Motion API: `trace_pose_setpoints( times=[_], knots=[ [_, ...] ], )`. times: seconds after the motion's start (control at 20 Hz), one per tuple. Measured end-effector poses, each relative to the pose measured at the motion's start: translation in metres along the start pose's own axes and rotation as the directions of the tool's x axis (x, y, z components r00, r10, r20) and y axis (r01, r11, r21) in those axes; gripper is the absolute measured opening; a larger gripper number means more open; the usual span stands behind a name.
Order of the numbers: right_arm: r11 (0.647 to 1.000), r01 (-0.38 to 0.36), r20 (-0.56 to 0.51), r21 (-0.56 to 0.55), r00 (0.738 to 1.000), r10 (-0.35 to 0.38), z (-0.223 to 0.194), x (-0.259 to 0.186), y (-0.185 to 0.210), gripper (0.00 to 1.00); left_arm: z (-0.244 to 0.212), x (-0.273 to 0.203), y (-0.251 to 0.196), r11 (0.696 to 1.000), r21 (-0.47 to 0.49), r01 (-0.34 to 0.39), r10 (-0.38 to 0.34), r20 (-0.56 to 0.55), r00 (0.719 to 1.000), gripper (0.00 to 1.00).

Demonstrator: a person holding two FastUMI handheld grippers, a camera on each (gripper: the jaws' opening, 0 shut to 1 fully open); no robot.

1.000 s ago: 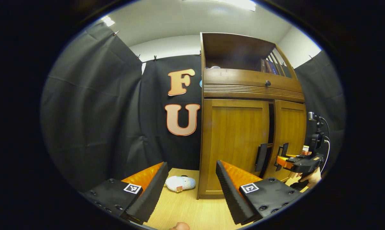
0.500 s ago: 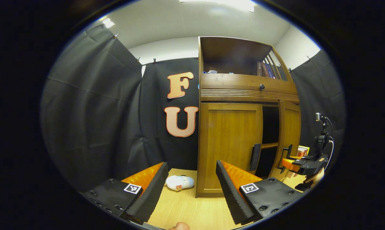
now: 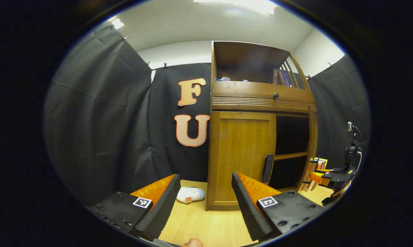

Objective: Open the right door of the double-door shoe cabinet with the right hand, and open the left door with the left hand.

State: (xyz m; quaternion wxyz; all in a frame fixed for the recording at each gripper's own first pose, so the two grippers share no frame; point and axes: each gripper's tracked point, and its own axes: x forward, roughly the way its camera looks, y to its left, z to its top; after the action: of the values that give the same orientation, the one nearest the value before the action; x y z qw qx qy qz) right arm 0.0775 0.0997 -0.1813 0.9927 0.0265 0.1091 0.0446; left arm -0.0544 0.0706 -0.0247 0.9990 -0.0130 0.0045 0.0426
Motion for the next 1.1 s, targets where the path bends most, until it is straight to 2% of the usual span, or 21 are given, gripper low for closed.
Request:
trace_pose_setpoints(
  times=[0.15, 0.2, 0.45, 0.5, 0.55, 0.6, 0.65, 0.7, 0.8, 0.85, 0.95, 1.1],
  knots=[
    [1.0, 0.029, 0.006, -0.007, 1.0, -0.029, 0.003, -0.013, -0.012, 0.23, -0.001, -0.004, -0.005, 1.0, 0.002, 0.008, -0.008, -0.003, 1.0, 0.93],
    [0.999, 0.041, 0.008, -0.009, 0.999, -0.041, 0.003, -0.014, -0.016, 0.17, -0.001, -0.005, -0.008, 1.0, 0.001, 0.014, -0.014, -0.004, 1.0, 0.93],
    [0.994, 0.095, 0.006, -0.048, 0.996, -0.095, 0.003, -0.031, -0.038, 0.1, -0.003, -0.01, -0.025, 0.999, -0.01, 0.047, -0.047, -0.006, 0.999, 0.94],
    [0.994, 0.1, 0.004, -0.046, 0.995, -0.1, 0.003, -0.033, -0.04, 0.1, -0.004, -0.011, -0.029, 0.998, -0.01, 0.054, -0.055, -0.007, 0.998, 0.93],
    [0.993, 0.105, 0.003, -0.048, 0.994, -0.105, 0.003, -0.036, -0.043, 0.14, -0.006, -0.013, -0.033, 0.998, -0.01, 0.062, -0.062, -0.008, 0.998, 0.93],
    [0.992, 0.111, 0.003, -0.052, 0.994, -0.111, 0.003, -0.037, -0.046, 0.07, -0.007, -0.014, -0.036, 0.998, -0.008, 0.069, -0.069, -0.01, 0.998, 0.93],
    [0.992, 0.116, 0.002, -0.058, 0.993, -0.116, 0.004, -0.039, -0.051, 0.11, -0.007, -0.014, -0.04, 0.997, -0.007, 0.074, -0.075, -0.012, 0.997, 0.93],
    [0.991, 0.121, 0.001, -0.062, 0.993, -0.121, 0.004, -0.041, -0.056, 0.05, -0.007, -0.014, -0.043, 0.997, -0.007, 0.08, -0.08, -0.012, 0.997, 0.93],
    [0.989, 0.131, 0.0, -0.071, 0.991, -0.132, 0.005, -0.044, -0.064, 0.04, -0.007, -0.014, -0.049, 0.996, -0.014, 0.088, -0.088, -0.012, 0.996, 0.93],
    [0.988, 0.137, 0.0, -0.073, 0.99, -0.138, 0.006, -0.045, -0.069, 0.04, -0.007, -0.014, -0.053, 0.995, -0.021, 0.093, -0.094, -0.011, 0.996, 1.0],
    [0.987, 0.143, -0.002, -0.074, 0.99, -0.143, 0.006, -0.049, -0.076, 0.04, -0.006, -0.012, -0.061, 0.994, -0.036, 0.102, -0.102, -0.01, 0.995, 0.93],
    [0.987, 0.145, -0.005, -0.075, 0.989, -0.146, 0.006, -0.052, -0.089, 0.04, -0.005, -0.007, -0.07, 0.996, 0.004, 0.09, -0.09, -0.003, 0.996, 0.97]
  ],
)
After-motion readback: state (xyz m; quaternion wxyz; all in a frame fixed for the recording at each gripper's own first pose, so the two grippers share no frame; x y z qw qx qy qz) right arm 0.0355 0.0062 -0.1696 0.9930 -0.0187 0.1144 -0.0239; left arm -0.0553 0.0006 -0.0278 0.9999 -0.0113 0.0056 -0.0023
